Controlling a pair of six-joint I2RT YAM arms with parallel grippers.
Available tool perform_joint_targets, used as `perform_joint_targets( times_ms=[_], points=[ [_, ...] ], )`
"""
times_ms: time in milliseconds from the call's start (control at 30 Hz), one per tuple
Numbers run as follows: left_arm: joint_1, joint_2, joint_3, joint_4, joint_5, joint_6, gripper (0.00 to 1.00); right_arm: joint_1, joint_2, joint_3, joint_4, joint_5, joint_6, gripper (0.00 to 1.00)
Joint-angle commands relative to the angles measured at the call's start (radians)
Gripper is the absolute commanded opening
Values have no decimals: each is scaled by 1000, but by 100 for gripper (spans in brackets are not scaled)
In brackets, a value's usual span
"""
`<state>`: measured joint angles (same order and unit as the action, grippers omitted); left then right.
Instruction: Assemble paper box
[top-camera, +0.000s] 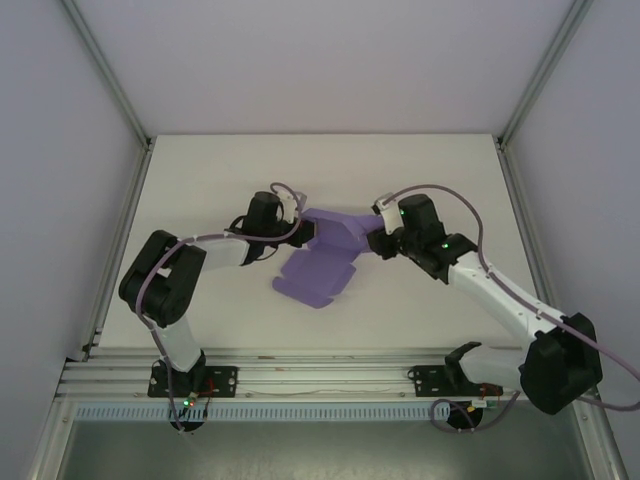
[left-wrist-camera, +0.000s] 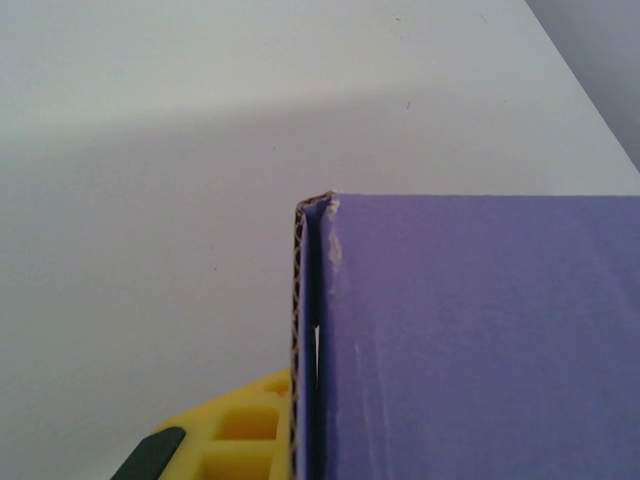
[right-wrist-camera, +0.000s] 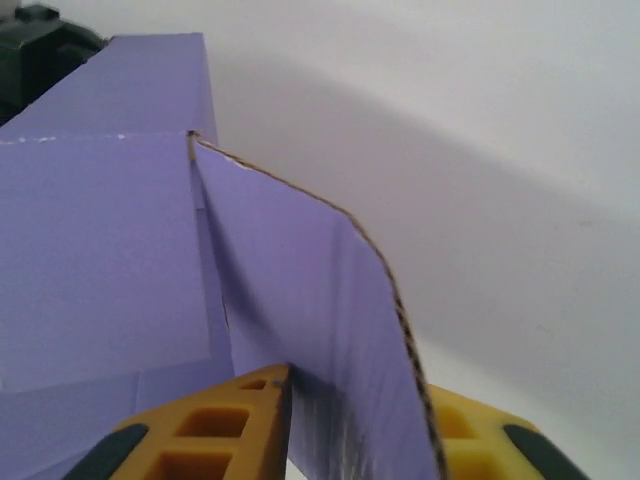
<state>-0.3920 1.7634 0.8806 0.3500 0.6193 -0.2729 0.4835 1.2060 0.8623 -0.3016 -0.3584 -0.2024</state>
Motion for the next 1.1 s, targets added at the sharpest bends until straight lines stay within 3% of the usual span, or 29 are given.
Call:
perform_joint_targets(
  times_ms=[0,33,233,333,567,633,767,867,1000,1067],
  points=[
    [-2,-3,52,-55,-18,-33,0,3,33,25,65,-75,31,8],
    [-6,3,61,-63,-49,-46,0,3,41,27,68,-95,43,1],
    [-55,41,134,-202,-404,-102,0,14,46,-11,160,-115,183,0],
    [-66,81,195,-317,-574,-146,0,38,25,-23,165,-66,200,0],
    [-65,139,275,-490,-799,-226,0,51,-20,-39,164,-16,212,0],
    [-66,139,284,-504,-817,-246,0,51,-17,-39,168,-18,211,0],
    [-65,164,282,-471,-738,-226,0,51,-2,-40,185,-19,215,0],
    [-64,166,294,-467,-684,-222,8,51,4,-40,199,-34,221,0],
    [-59,120,219,-274,-445,-154,8,51,11,-49,209,-66,212,0],
    [-56,93,170,-168,-321,-133,15,51,24,-52,208,-60,207,0]
  ],
)
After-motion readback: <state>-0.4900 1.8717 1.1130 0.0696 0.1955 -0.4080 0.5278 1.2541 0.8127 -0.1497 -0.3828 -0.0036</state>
